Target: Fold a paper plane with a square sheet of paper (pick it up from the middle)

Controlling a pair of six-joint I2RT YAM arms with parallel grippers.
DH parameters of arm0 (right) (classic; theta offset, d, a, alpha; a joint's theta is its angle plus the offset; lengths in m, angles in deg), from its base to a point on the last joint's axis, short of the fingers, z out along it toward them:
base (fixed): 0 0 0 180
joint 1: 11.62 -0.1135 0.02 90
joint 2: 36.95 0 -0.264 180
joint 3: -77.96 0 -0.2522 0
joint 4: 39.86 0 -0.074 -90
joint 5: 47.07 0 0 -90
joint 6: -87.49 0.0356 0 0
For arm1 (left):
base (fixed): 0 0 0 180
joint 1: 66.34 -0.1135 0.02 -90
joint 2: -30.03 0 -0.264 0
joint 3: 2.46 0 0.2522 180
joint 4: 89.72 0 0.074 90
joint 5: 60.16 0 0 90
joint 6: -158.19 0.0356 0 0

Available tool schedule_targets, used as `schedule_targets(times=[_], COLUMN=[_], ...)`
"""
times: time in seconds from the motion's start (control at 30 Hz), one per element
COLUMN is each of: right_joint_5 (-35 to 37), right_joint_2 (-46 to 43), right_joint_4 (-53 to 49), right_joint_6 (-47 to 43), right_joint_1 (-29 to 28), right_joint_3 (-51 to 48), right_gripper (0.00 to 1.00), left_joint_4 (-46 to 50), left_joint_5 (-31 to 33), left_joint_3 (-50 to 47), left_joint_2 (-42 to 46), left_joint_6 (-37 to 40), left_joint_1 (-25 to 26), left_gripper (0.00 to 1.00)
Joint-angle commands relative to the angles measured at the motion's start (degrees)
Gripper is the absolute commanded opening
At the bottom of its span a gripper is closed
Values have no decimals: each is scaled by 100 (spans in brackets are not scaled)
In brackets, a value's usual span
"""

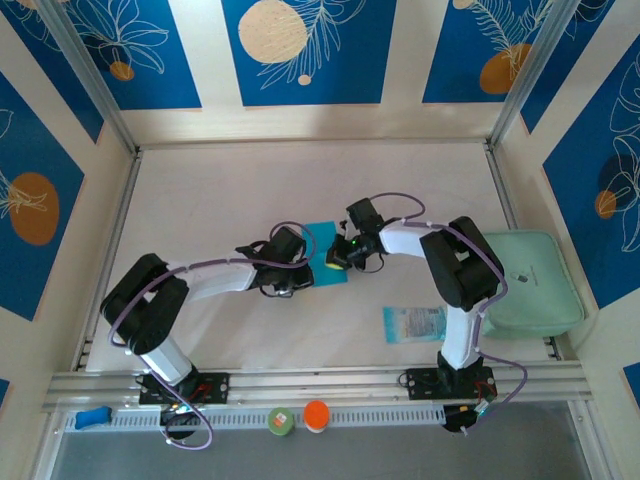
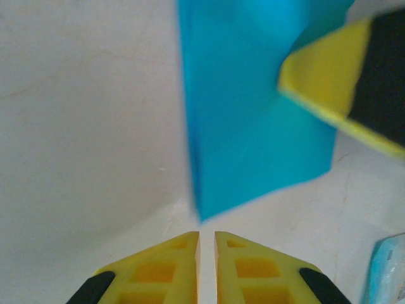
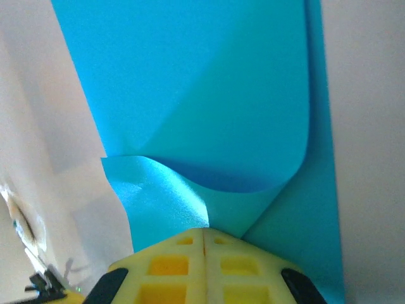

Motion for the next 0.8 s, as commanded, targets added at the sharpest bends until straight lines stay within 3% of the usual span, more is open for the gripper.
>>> schedule_targets(times=[0.0,0.43,0.77], right_joint_5=[-16,-118,385], right_joint_2=[-58,-95,279], right_joint_4=[-350,-341,-429], right_joint_6=[306,233,-21], right_joint_1=[-253,-250,560], right_joint_3=[-275,-156,249], right_gripper=[0,0,0], left_joint_4=[-371,-9,717], left_joint_5=[-69,-127,-126], left_joint_3=[-36,-7,-322], left_joint_2=[-92,-675,-712], left_joint_6=[-160,-312,-513], left_joint_1=[25,28,35], left_gripper=[13,1,0])
